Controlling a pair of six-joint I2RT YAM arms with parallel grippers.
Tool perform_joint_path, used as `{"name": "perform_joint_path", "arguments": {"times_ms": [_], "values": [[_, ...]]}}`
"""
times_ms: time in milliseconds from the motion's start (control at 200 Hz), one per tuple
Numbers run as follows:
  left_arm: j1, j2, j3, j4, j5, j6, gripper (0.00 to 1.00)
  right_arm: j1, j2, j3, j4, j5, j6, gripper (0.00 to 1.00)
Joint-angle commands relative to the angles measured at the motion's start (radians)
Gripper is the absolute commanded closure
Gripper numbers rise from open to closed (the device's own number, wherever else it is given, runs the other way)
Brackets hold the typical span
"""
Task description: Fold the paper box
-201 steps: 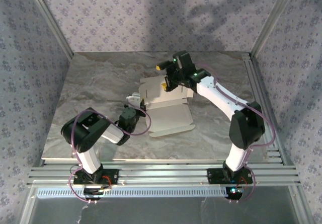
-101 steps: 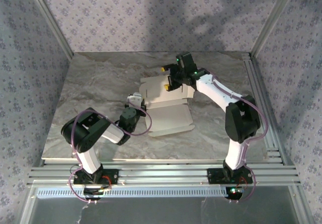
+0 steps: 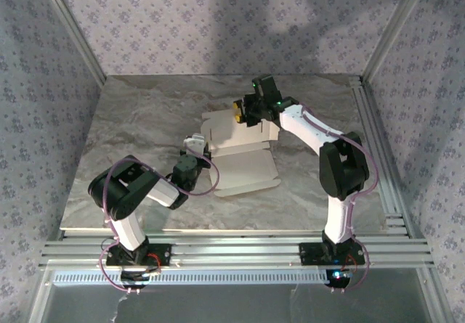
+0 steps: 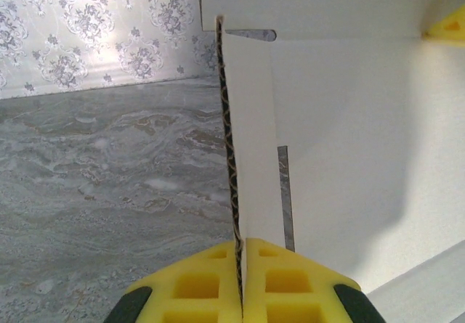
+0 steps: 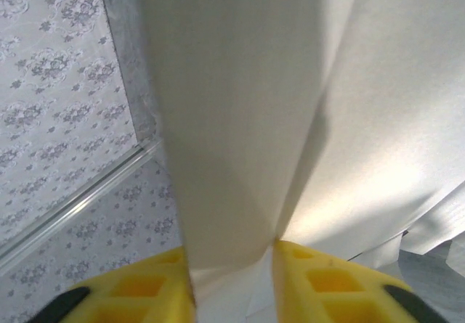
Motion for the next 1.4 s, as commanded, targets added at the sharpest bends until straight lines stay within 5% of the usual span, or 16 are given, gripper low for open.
{"name": "perform_joint_path", "arguments": {"times_ms": [0,300,680,885,1009,1394], "values": [[-0.010,-0.011,0.016,0.013,-0.009,0.031,1.00,0.004,0.007,0.007,0.003,0.013,0.001,0.77],[-0.010,-0.008,0.016,0.015,-0.016,0.038,1.00,0.016,-0.024,-0.072,0.077,0.035,-0.006,0.92],[-0.013,-0.056,0.000,0.012,0.006,0.077,1.00,0.001,-0.047,-0.116,0.101,0.039,0.004,0.76],[-0.023,-0.058,0.010,0.009,0.001,0.118,1.00,-0.013,-0.060,-0.017,-0.083,0.078,-0.024,0.61],[-0.025,-0.056,0.023,0.001,0.006,0.119,1.00,-0.021,-0.041,0.000,-0.087,0.069,-0.015,0.59],[-0.031,-0.047,0.031,-0.011,-0.001,0.121,1.00,-0.004,-0.026,0.010,-0.056,0.067,-0.010,0.83]]}}
